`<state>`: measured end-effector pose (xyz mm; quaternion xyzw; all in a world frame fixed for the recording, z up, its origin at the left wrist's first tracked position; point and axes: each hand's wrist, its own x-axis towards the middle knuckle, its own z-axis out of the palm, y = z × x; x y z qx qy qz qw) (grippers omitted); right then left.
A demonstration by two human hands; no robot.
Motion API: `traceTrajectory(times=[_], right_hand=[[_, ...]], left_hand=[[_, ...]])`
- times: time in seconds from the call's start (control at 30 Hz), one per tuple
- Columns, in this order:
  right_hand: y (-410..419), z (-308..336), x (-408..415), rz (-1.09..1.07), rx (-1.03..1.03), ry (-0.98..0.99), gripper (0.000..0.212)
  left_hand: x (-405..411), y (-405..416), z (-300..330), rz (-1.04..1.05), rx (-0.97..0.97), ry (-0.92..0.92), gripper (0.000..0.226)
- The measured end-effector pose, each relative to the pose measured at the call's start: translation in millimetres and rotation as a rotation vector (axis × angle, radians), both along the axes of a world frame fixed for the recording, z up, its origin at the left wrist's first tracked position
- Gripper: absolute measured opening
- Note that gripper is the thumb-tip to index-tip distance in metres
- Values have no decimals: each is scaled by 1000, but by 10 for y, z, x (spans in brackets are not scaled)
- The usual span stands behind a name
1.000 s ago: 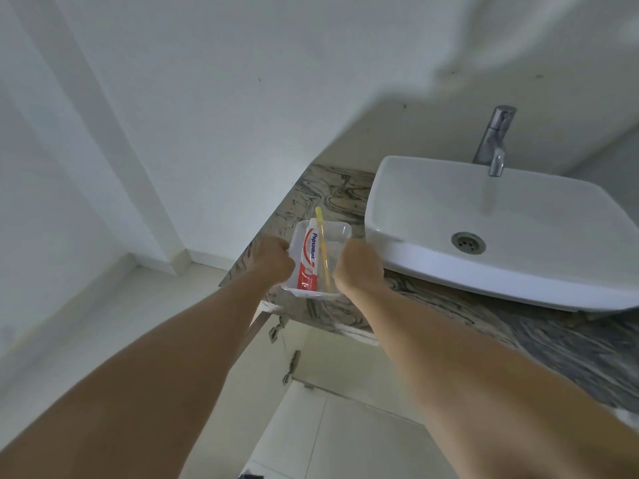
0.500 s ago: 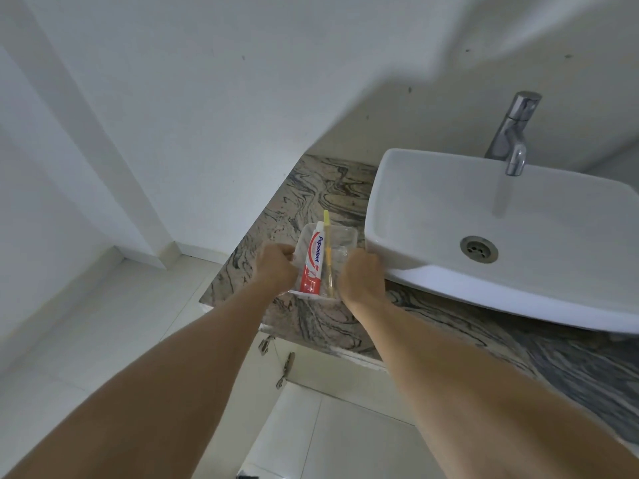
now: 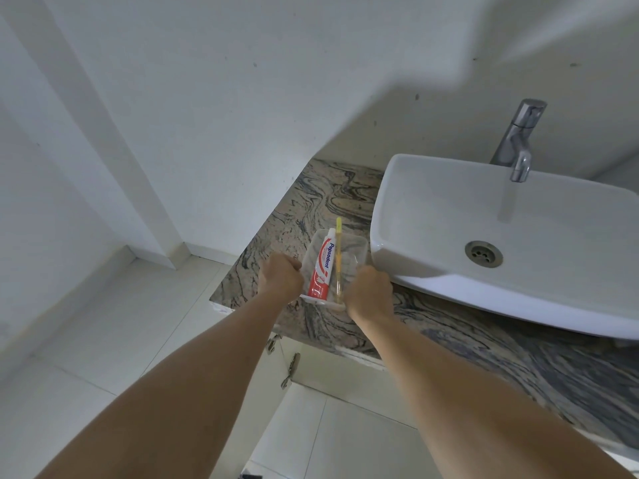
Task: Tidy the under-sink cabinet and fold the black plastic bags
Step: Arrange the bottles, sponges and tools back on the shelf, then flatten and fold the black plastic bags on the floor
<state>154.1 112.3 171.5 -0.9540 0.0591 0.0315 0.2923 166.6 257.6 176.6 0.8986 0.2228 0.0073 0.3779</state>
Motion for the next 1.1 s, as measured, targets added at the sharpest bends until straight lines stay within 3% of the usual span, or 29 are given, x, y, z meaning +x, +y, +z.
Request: traceTrajectory(times=[0.37,0.47,0.57,0.7,0.93,1.1], right_hand=[[-56,73,-123,21,42,48,12],[-57,82,-159,12,77,59,11],[-41,80,-174,9,75,66,10],[-34,61,-172,13,66,54,11],[-32,112,-248,16,19,27,11],[-7,275,-565,17,-36,-6,19]], left_hand=[[-195,-36,46,-70,25,53,38],[-246,-33,75,-26,5,69,18],[-241,-31,48,-16,-16,81,42],[-220,-36,5,-1,-67,57,18],[-369,9,17,3,-62,17,38],[-778,259,119,-64,-52,19,34]])
